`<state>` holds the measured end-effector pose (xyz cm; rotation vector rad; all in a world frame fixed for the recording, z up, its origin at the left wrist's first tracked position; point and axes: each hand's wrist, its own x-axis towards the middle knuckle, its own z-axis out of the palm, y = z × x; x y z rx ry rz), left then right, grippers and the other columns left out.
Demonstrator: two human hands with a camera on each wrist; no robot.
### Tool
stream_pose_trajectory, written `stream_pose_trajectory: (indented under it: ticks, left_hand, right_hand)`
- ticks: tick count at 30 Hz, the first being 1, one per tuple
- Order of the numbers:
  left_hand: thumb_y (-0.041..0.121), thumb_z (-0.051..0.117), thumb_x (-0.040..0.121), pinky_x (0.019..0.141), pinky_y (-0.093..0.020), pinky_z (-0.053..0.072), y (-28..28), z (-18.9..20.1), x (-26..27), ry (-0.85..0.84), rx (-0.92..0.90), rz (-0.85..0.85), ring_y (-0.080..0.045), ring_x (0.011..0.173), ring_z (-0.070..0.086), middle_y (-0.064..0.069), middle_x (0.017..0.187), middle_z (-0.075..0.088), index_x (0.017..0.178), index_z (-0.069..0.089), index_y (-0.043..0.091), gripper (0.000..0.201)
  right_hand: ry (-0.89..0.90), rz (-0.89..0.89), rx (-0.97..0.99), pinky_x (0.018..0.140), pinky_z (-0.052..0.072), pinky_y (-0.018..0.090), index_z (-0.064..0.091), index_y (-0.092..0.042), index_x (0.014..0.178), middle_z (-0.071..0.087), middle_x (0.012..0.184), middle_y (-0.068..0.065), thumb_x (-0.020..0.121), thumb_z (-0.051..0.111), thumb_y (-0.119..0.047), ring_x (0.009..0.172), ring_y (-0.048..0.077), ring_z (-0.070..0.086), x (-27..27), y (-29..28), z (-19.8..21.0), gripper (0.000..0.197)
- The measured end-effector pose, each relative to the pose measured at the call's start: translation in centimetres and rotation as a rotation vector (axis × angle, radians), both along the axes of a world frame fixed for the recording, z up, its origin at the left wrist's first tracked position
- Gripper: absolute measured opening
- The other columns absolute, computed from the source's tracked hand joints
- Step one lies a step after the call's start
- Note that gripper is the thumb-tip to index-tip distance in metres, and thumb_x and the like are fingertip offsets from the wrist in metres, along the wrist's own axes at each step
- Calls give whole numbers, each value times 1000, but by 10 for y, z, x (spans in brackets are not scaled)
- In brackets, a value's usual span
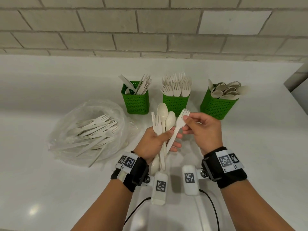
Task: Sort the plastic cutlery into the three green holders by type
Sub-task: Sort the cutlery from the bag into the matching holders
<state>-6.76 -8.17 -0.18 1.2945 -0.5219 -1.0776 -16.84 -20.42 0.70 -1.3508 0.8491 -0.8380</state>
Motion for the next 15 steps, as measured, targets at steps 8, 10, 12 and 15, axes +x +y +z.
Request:
stream_pose_trajectory:
  ticks: [8,10,12,15]
  left_hand:
    - [1,55,95,66,-36,61,0,-1,0,11,-5,42,-26,72,71,-18,92,72,103,65,2,13]
    - [1,55,95,67,-37,61,-1,-1,1,1,2,62,-28,75,72,-16,90,72,103,65,2,13]
    - [1,56,95,67,-40,60,-3,-3,2,-17,7,114,-31,78,72,-15,89,73,101,66,2,12]
    - [1,55,95,71,-43,60,-2,-7,7,-52,31,187,-34,80,70,-17,91,73,96,68,1,12]
  right_hand:
    - [38,-6,-40,49,51,23,72,-13,88,71,78,11,79,76,-6,61,11,65,3,-4,-5,12]
    - [25,-7,-25,50,52,25,72,-13,84,71,79,12,79,77,-6,63,14,66,3,-6,-4,10]
    - [-18,-22,15,52,53,25,72,-12,82,71,80,12,80,75,-4,64,16,65,2,-9,-3,8]
    - [-151,-18,149,52,51,21,68,-7,86,69,79,9,84,68,1,65,13,62,-3,-18,3,8]
